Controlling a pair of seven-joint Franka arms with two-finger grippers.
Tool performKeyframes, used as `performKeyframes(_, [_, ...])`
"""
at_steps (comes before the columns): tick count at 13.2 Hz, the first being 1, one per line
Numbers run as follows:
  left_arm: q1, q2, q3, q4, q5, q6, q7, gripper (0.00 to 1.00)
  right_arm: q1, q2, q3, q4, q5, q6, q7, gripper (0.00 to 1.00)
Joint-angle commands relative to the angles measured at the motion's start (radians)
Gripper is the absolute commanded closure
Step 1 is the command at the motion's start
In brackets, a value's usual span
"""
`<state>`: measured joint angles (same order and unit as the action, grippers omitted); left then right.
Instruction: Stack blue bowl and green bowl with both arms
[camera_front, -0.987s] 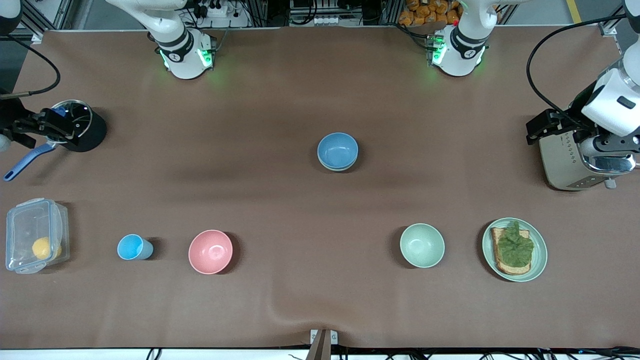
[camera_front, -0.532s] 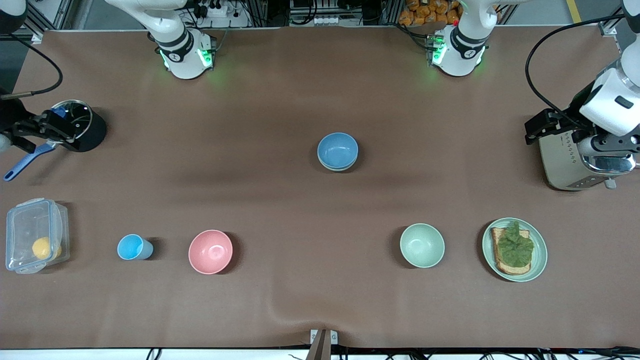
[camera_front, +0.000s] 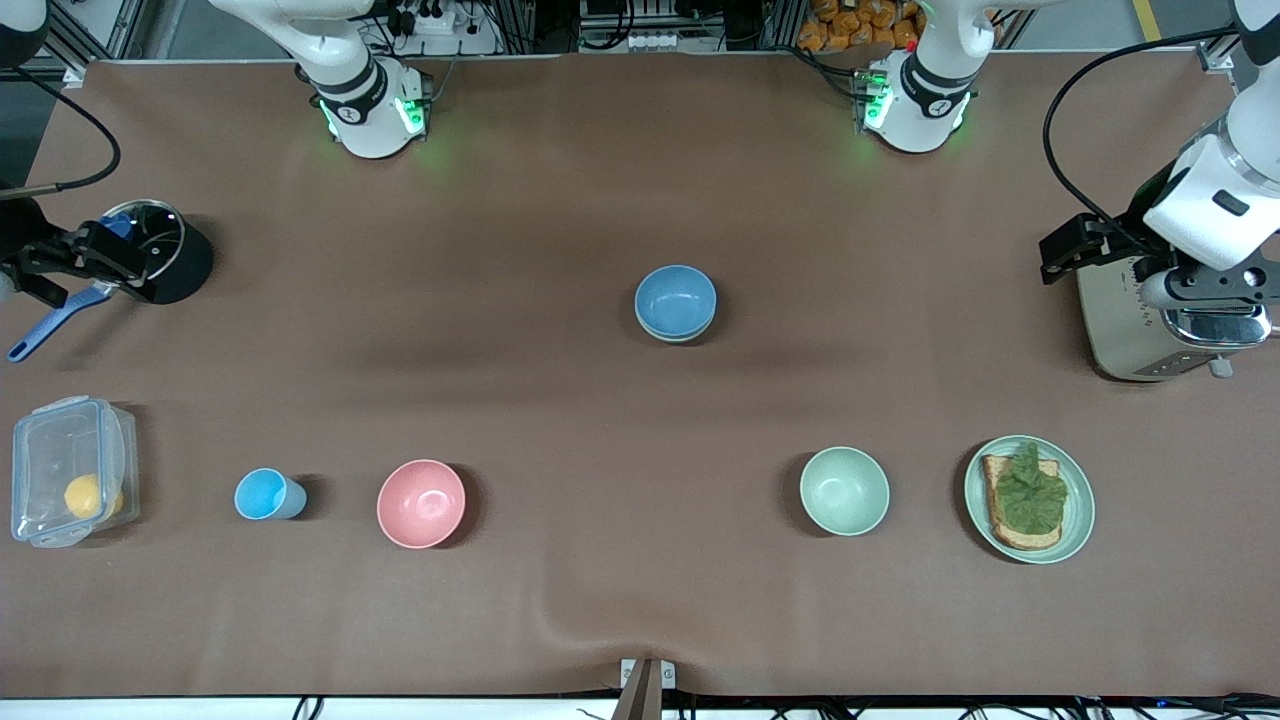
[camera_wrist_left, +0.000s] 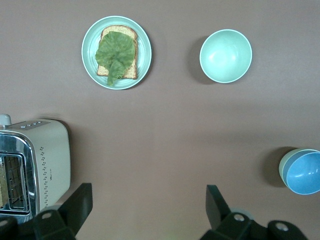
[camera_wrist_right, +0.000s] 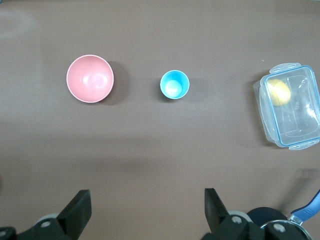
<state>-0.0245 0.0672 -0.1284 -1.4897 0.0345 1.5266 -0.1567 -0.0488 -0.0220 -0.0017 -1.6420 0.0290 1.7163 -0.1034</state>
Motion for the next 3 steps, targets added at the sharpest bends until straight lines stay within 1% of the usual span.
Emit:
performKeyframes(1, [-0.011,-0.021,0.013,-0.011,-0.011,-0.013,0.003,0.0,0.014,-0.004,-0.015,-0.002,0.019,0.005,-0.01,0.0])
performKeyframes(3, [-0.011,-0.021,0.013,-0.011,-0.011,-0.013,0.003,0.0,0.014,-0.004,-0.015,-0.002,0.019,0.005,-0.01,0.0])
